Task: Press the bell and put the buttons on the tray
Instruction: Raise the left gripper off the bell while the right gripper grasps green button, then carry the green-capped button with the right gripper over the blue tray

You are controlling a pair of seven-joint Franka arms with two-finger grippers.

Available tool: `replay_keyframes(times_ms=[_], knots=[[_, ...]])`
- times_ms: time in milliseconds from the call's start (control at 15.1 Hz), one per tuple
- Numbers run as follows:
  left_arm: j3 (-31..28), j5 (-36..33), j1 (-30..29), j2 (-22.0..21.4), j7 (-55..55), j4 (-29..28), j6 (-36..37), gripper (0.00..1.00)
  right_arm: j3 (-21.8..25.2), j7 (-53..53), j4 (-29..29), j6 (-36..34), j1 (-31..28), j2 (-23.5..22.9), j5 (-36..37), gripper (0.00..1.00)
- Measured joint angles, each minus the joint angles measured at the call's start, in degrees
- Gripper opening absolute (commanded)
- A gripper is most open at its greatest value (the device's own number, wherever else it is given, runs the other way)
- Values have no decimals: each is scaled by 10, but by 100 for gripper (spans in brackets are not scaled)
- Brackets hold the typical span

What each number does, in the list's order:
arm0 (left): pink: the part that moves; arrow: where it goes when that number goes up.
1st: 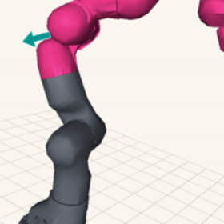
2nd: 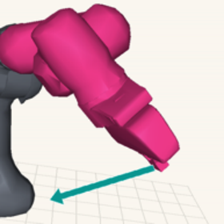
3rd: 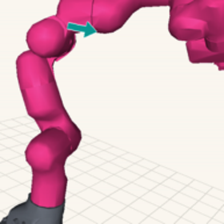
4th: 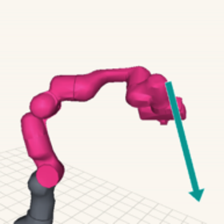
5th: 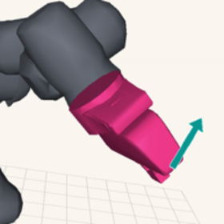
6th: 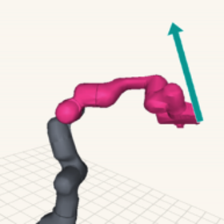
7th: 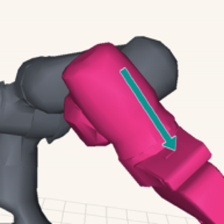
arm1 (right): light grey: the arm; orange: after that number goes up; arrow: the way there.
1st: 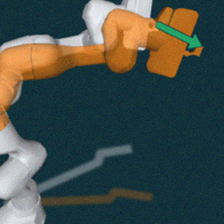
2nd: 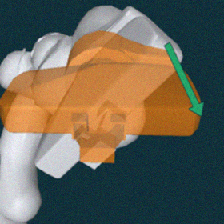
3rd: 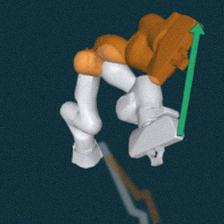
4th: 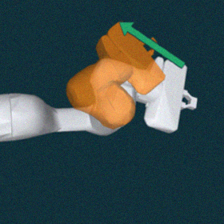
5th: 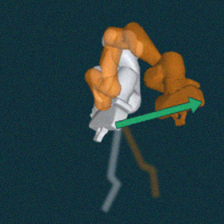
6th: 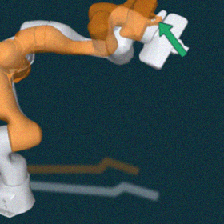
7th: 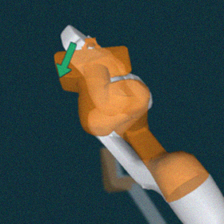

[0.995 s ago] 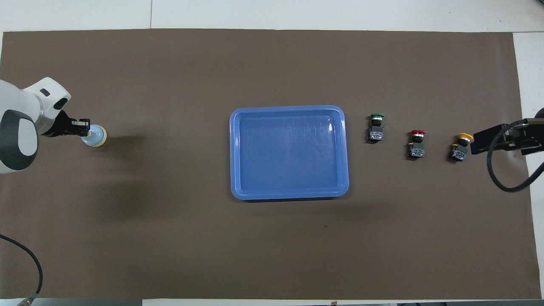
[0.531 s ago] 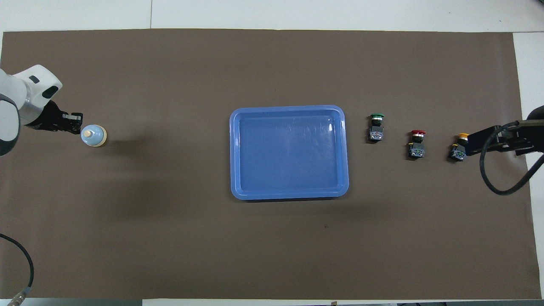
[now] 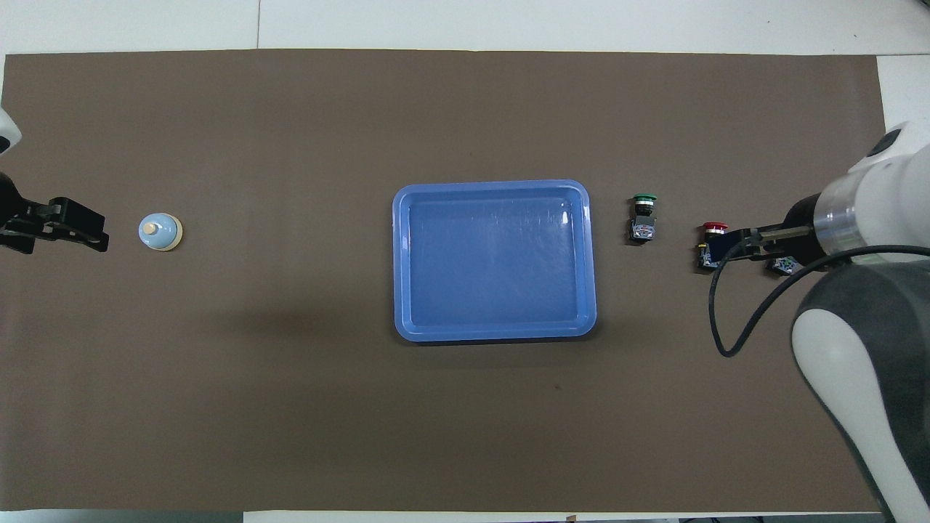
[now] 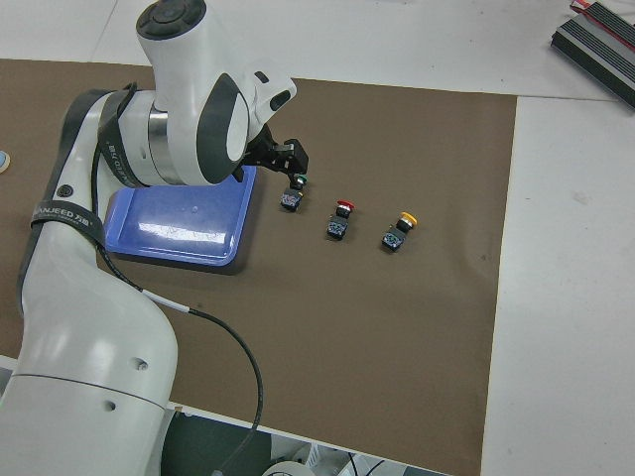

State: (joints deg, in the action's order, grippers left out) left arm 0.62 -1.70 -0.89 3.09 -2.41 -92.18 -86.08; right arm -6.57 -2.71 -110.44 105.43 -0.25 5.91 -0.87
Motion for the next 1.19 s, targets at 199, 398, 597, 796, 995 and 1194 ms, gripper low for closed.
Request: replay_keyframes(times_ms=[199, 398, 597, 796, 995, 1194], knots=[[0, 0, 6, -7, 3, -5, 6, 100, 0, -31, -34, 79, 8, -30, 0, 100], [0, 2, 9, -7, 6, -9, 6, 100, 1, -87, -43, 196, 8, -123, 0, 100], [-4, 17, 9, -7, 9, -9, 6, 100, 1, -126, -52, 290, 23, -187, 4, 100], [-5, 18, 9, -11, 9, -8, 6, 100, 2, -138, -51, 358, 26, -247, 23, 100], [-6, 18, 9, -16, 9, -8, 6, 100, 2, -140, -48, 380, 26, -270, 29, 86], [-7, 18, 7, -19, 9, -8, 6, 100, 2, -140, -45, 380, 26, -270, 29, 55]])
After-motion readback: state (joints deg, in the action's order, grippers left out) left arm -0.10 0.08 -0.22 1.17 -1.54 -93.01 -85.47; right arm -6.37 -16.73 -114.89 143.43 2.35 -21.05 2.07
